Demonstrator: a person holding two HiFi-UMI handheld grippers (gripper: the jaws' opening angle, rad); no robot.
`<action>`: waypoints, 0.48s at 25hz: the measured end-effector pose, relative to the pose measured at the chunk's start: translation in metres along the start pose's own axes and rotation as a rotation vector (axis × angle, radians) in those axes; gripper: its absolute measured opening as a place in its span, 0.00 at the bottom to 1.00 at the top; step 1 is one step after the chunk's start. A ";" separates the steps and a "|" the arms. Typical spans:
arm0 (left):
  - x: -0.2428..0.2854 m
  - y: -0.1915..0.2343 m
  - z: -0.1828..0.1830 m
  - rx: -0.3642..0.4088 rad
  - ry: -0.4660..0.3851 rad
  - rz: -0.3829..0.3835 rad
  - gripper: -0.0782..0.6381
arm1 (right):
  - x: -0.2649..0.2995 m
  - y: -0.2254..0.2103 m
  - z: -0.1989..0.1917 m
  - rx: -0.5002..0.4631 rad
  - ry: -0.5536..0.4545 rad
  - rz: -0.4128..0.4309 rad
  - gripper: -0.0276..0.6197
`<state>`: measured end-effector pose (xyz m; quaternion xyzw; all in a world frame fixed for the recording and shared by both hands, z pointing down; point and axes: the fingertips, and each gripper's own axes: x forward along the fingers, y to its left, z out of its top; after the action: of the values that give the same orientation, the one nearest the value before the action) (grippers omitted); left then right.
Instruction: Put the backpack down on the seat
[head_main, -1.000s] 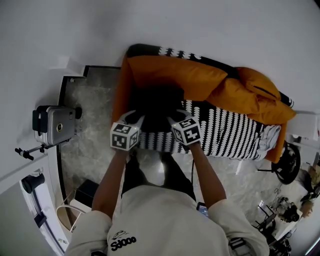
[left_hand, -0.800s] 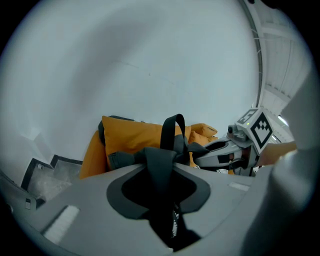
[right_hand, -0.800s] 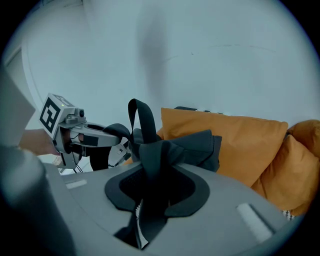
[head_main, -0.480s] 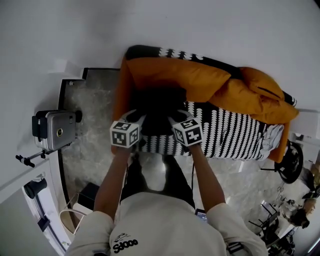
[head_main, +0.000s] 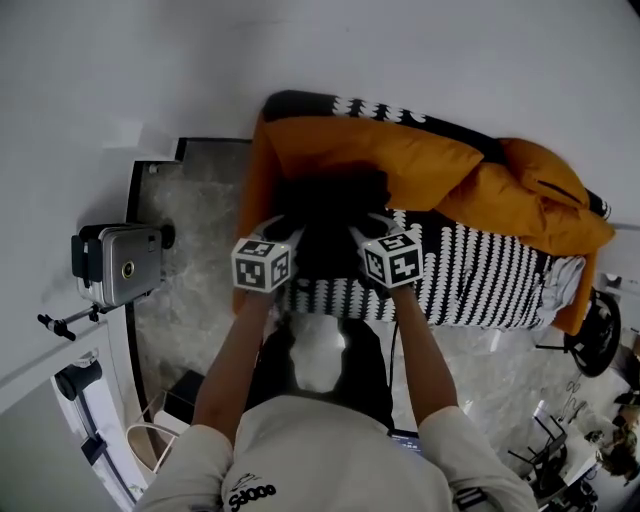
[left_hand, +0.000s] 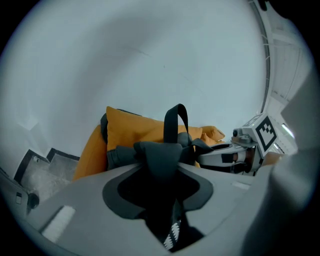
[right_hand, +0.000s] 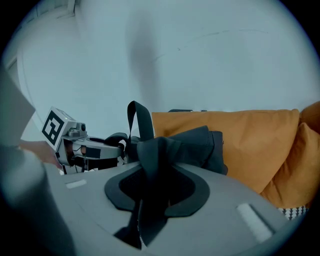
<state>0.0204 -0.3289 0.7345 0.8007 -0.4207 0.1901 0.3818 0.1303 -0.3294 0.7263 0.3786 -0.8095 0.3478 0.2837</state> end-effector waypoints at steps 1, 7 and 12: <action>0.001 0.002 0.000 -0.002 -0.005 -0.002 0.31 | 0.002 0.000 0.001 0.001 -0.005 -0.003 0.19; 0.010 0.015 -0.002 0.003 -0.041 -0.021 0.32 | 0.018 -0.003 0.004 0.026 -0.055 -0.013 0.18; 0.020 0.026 0.002 0.007 -0.080 -0.023 0.31 | 0.030 -0.008 0.009 0.048 -0.115 -0.020 0.19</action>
<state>0.0107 -0.3505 0.7573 0.8137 -0.4258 0.1550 0.3641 0.1181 -0.3525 0.7457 0.4127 -0.8119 0.3422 0.2311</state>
